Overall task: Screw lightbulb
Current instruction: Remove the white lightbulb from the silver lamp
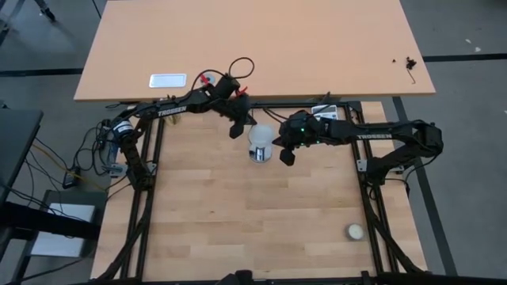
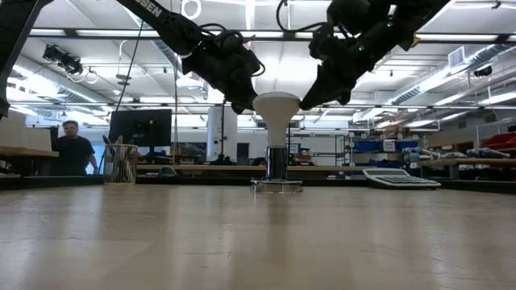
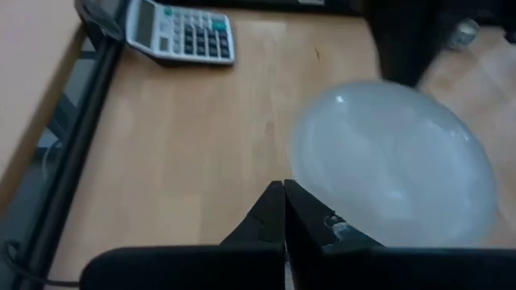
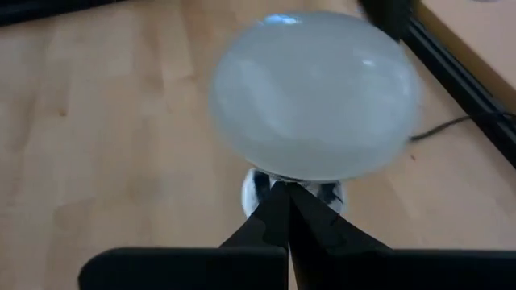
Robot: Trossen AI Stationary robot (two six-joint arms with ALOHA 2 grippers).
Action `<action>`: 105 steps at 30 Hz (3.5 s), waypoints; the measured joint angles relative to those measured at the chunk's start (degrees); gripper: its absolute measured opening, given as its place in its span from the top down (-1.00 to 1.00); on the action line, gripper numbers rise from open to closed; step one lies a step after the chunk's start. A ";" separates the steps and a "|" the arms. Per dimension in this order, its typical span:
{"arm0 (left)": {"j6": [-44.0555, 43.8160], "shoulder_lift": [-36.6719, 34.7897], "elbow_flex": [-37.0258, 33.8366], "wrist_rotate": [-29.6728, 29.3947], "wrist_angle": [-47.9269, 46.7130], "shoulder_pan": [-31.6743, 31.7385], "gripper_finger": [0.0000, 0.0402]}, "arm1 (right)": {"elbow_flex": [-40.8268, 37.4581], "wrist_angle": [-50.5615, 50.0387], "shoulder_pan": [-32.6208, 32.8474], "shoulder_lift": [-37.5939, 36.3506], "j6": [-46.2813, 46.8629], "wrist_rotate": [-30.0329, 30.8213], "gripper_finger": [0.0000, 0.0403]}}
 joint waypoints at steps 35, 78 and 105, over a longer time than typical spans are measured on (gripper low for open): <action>-3.35 2.73 0.02 1.99 7.19 -0.83 1.00 | 0.02 7.96 1.95 4.69 -1.35 -1.75 0.96; -3.31 -0.20 0.02 0.92 5.80 0.02 1.00 | 0.02 -1.88 -0.46 -3.47 -2.96 -0.44 0.96; -3.14 2.10 0.07 0.11 3.67 -2.25 1.00 | 0.02 5.09 3.75 2.54 -3.24 -0.19 0.96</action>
